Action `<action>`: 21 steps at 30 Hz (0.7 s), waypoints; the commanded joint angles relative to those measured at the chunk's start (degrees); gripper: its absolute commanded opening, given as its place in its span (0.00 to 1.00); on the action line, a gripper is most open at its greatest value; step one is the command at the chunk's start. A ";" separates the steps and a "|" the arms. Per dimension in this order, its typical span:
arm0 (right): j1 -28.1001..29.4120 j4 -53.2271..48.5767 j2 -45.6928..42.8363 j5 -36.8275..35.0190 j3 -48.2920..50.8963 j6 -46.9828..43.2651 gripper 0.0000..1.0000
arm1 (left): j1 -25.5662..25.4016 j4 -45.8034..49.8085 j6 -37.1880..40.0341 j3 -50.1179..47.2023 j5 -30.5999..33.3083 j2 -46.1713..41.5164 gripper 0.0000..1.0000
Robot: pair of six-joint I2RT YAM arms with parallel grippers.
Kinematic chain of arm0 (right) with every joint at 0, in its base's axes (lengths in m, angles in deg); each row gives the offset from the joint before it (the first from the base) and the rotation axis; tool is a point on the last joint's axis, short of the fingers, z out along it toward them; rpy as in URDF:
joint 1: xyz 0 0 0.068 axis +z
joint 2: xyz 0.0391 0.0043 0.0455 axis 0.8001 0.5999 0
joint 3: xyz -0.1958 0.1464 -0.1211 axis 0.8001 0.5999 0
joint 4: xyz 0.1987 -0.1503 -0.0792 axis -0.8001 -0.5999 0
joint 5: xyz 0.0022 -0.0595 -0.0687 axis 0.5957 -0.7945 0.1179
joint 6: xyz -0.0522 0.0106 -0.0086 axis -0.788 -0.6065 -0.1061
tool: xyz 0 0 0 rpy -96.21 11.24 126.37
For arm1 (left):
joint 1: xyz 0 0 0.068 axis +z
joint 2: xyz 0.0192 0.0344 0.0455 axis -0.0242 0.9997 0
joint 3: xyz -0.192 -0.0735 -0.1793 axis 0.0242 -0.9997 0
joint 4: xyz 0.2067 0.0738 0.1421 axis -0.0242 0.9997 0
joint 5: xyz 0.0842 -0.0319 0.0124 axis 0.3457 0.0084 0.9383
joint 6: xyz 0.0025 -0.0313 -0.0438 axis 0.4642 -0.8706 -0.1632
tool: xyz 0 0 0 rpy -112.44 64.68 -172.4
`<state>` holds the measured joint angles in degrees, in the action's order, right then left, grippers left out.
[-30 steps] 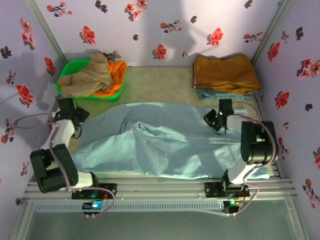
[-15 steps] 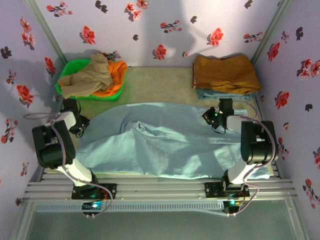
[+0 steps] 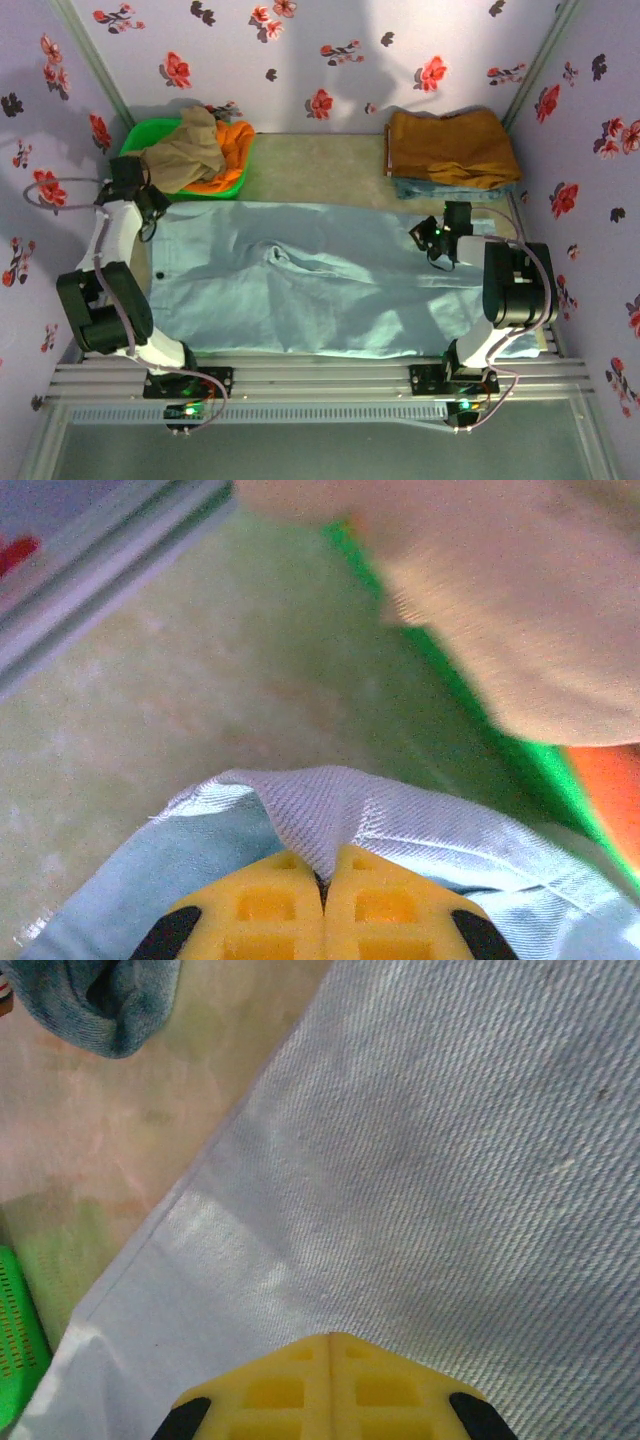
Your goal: Fold and stack the trousers
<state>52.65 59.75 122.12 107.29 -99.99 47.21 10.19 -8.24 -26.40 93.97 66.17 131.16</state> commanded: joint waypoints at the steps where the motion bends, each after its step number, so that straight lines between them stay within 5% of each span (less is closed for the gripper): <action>1: -0.04 1.52 -0.48 1.07 0.74 1.10 0.00 | 0.03 3.32 6.24 5.47 -0.43 0.38 0.00; 7: -0.03 1.81 -0.67 1.25 0.92 1.14 0.00 | 0.09 3.85 7.95 10.54 3.08 4.58 0.00; 8: 0.02 1.52 -0.85 1.22 0.79 0.96 0.00 | 0.20 5.17 7.74 11.62 3.82 5.67 0.21; 9: -0.04 1.00 -1.00 1.24 0.54 0.57 0.01 | 0.20 6.73 7.39 12.64 4.09 6.77 0.56; 11: -0.02 0.15 -1.26 1.25 0.22 0.22 0.06 | -0.11 9.78 5.68 13.22 3.92 7.47 0.89; 19: -0.05 -5.39 -4.16 -0.84 -0.83 -0.63 0.38 | -9.81 8.97 -3.67 -5.86 1.64 -15.34 1.00; 21: -0.10 -7.74 -3.35 -3.06 -2.34 -0.90 0.36 | -14.62 6.25 -6.92 -14.15 0.00 -21.16 1.00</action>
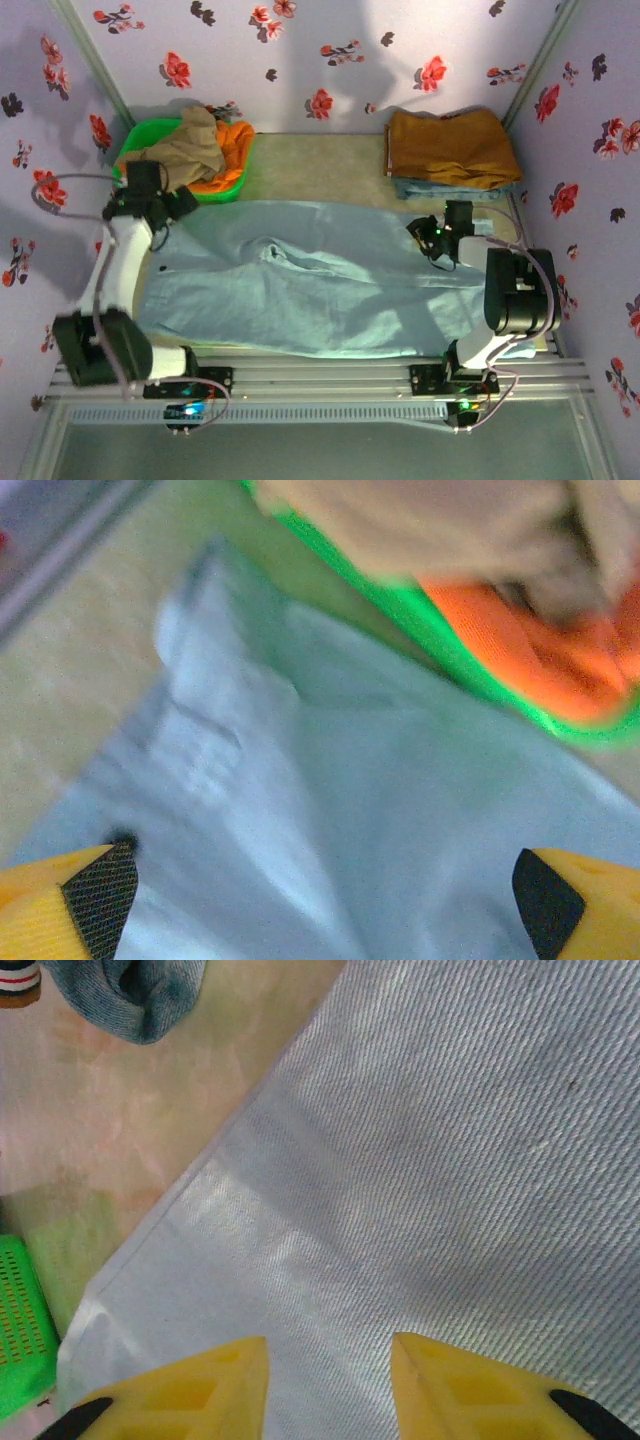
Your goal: Fold and stack the trousers
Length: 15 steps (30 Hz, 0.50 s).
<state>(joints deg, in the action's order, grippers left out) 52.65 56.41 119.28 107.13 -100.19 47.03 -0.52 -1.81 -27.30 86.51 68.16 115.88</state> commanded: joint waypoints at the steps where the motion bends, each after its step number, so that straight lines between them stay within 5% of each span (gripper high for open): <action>1: -0.12 -5.36 0.61 -3.98 -3.19 -0.89 0.25 | -6.03 -1.52 -8.67 -10.66 -2.24 -8.09 1.00; 3: -0.21 -7.59 3.81 -6.37 -5.39 -1.21 0.03 | -8.94 -7.45 -12.37 -18.98 -4.47 -11.39 0.99; 4: -0.42 -8.67 5.77 -7.60 -6.32 -1.13 0.00 | -9.99 -9.96 -14.84 -22.89 -4.59 -12.51 0.99; 15: -7.76 -22.86 15.83 -8.05 -17.11 -2.70 0.00 | -10.59 -24.86 -20.99 -41.71 -6.42 -15.08 0.99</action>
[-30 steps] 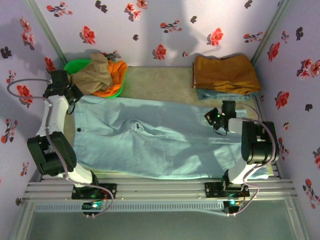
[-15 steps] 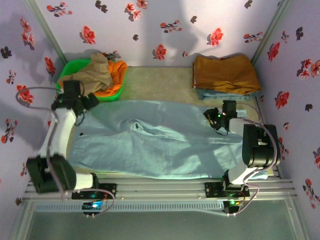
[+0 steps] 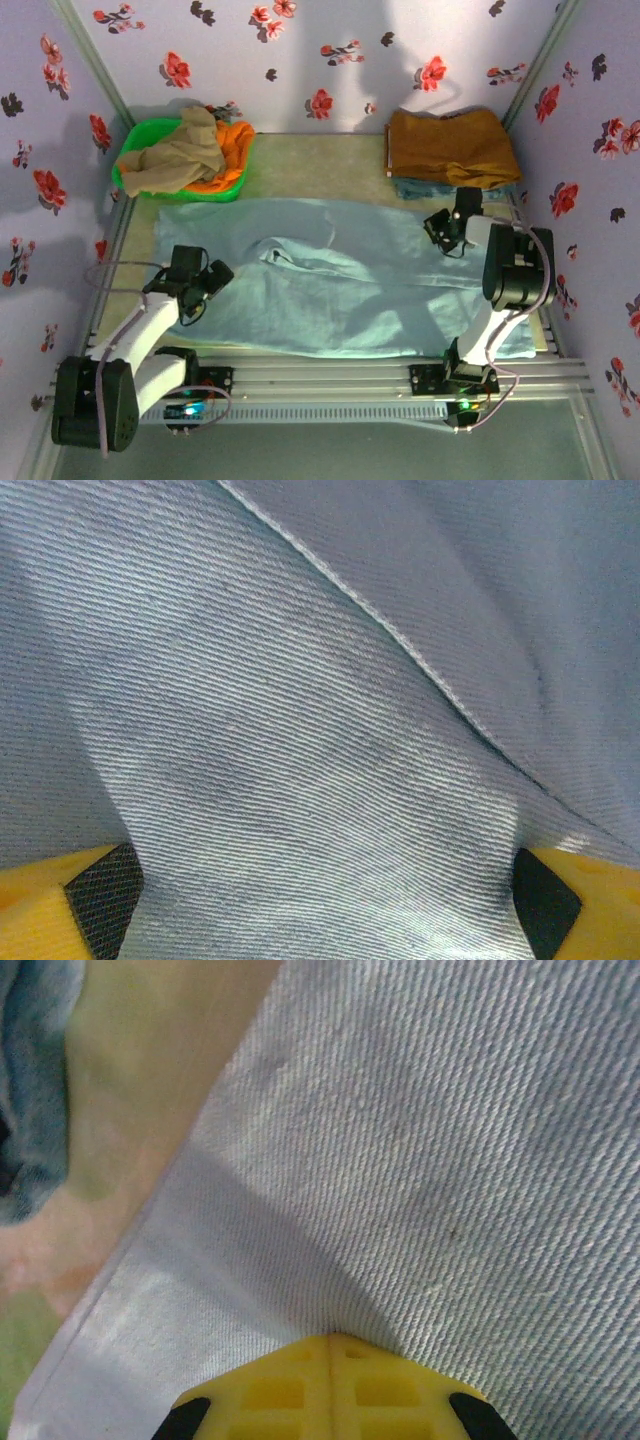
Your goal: Fold and stack the trousers
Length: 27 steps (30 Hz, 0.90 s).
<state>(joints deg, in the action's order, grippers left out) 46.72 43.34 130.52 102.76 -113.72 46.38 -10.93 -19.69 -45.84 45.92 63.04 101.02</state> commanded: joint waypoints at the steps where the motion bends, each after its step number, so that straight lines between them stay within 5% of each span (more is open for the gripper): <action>1: -1.93 -10.99 5.98 -4.27 -5.21 -2.31 0.00 | -0.17 -7.89 -2.10 -1.56 -1.37 0.20 1.00; 10: -1.94 -16.58 12.96 -8.43 -16.68 -5.56 0.00 | 2.86 -15.05 -1.48 -8.01 -5.71 2.41 1.00; 15: -1.85 -19.97 11.28 -8.64 -20.60 -7.51 0.00 | 4.88 -5.65 -1.41 -6.87 -6.22 -1.80 0.98; 23: 3.10 -23.19 -7.71 -7.93 -10.31 -7.89 0.08 | 4.60 13.08 -2.85 -4.90 -8.05 -20.86 0.90; 27: 6.68 -23.19 -18.52 -8.26 0.83 -5.65 0.05 | 4.20 15.20 -3.46 -2.87 -8.13 -26.55 0.89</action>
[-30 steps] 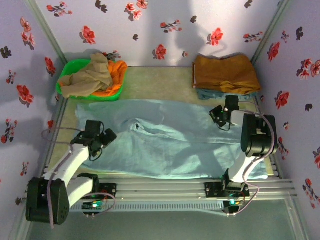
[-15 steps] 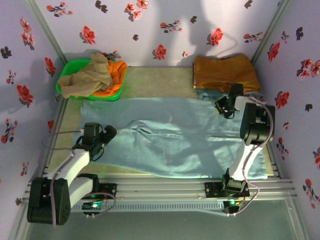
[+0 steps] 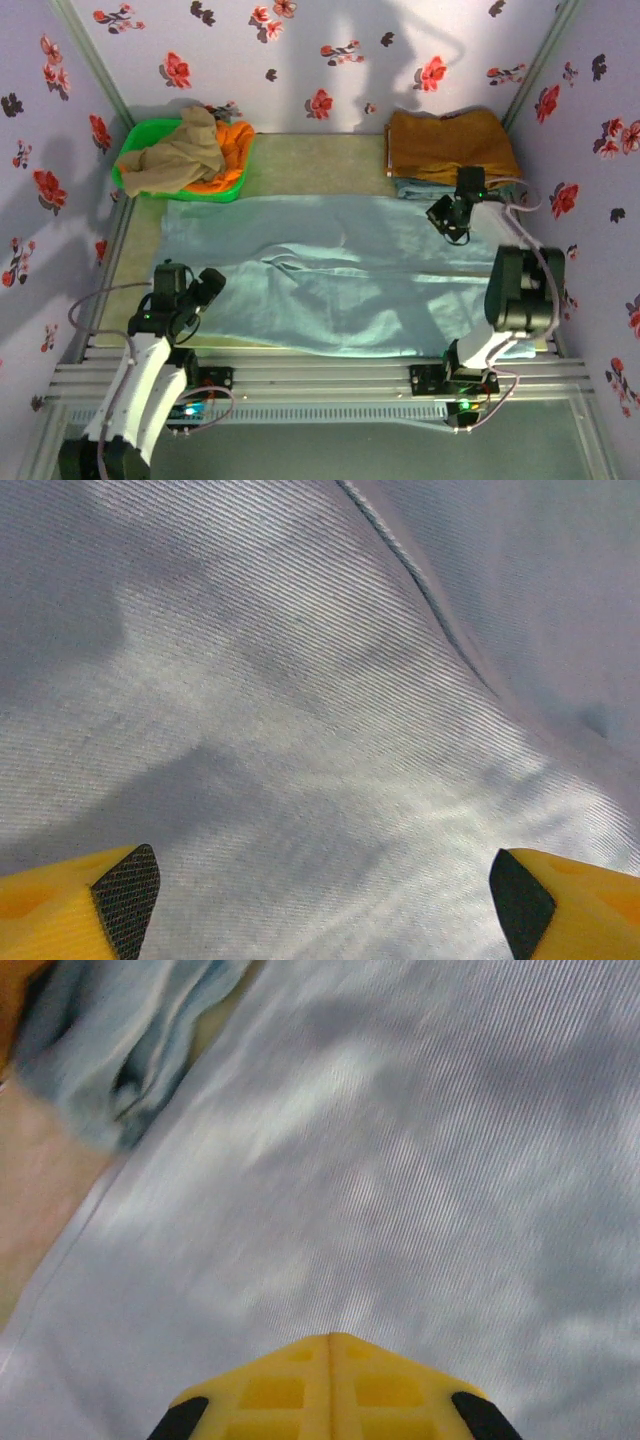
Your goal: Fold and stack the trousers
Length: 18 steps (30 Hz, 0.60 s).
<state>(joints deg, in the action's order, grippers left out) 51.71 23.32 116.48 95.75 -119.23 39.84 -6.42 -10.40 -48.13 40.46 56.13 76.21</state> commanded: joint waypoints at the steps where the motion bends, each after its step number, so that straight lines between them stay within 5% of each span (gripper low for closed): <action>1: 2.21 -2.75 -6.51 -0.85 8.94 1.69 0.03 | -0.45 4.68 -1.19 3.12 -1.48 -1.04 0.89; 10: 2.66 -4.31 -13.77 -2.10 21.95 4.27 0.00 | -2.55 -18.53 -0.64 10.62 -0.03 27.51 0.90; 18: 1.72 -1.29 -3.00 -3.17 18.04 2.98 0.00 | 2.01 -24.34 -1.91 11.86 2.71 43.51 0.90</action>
<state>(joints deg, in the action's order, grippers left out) 53.89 20.17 109.66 94.89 -99.23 43.08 -6.47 -31.69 -48.79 53.18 56.57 117.22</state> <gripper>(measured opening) 0.058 0.902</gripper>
